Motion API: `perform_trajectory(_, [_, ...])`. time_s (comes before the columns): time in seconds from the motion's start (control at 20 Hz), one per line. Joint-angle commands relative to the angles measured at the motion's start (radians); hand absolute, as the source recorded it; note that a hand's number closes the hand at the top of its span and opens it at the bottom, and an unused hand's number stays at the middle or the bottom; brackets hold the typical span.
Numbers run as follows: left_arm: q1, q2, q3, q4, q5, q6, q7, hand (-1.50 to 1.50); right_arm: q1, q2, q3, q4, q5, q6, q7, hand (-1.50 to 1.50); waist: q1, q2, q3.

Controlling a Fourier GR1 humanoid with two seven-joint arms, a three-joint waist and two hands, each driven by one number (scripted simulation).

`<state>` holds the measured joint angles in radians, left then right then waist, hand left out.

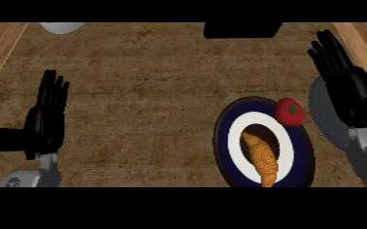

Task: Pick the croissant from the plate and place it in the pan

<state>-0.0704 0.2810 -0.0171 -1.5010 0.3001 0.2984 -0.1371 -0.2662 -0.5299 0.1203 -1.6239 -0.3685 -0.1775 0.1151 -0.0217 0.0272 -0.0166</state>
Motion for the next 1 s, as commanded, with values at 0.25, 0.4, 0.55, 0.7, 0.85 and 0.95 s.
perform_trajectory(0.25, [-0.058, 0.044, -0.072, -0.009, -0.028, -0.055, 0.115, 0.00, -0.138, 0.029, 0.200, -0.113, -0.116, 0.439, -0.133, 1.50, 0.066, -0.021, 0.020])
perform_trajectory(0.4, [-0.056, 0.084, -0.046, 0.006, 0.015, -0.085, 0.215, 0.00, 0.014, -0.166, 0.131, -0.080, 0.214, 0.378, -0.350, 1.50, 0.001, -0.028, 0.020])
perform_trajectory(0.55, [-0.082, 0.066, -0.053, -0.023, 0.006, -0.042, 0.263, 0.00, 0.131, -0.279, 0.093, -0.118, 0.272, 0.455, -0.520, -1.50, -0.013, -0.033, 0.020])
perform_trajectory(0.7, [-0.063, 0.083, -0.053, -0.042, 0.022, -0.091, 0.265, 0.00, 0.204, -0.383, -0.021, -0.039, 0.325, 0.466, -0.638, -1.50, -0.002, -0.031, 0.019])
perform_trajectory(0.85, [-0.053, 0.103, -0.044, -0.087, 0.023, -0.087, 0.308, 0.00, 0.238, -0.466, -0.063, -0.049, 0.389, 0.503, -0.760, -1.50, 0.004, -0.033, 0.018])
perform_trajectory(0.95, [-0.111, 0.100, -0.030, -0.034, 0.017, -0.093, 0.308, 0.00, 0.204, -0.445, -0.039, -0.067, 0.476, 0.465, -0.752, -1.50, 0.012, -0.028, 0.017])
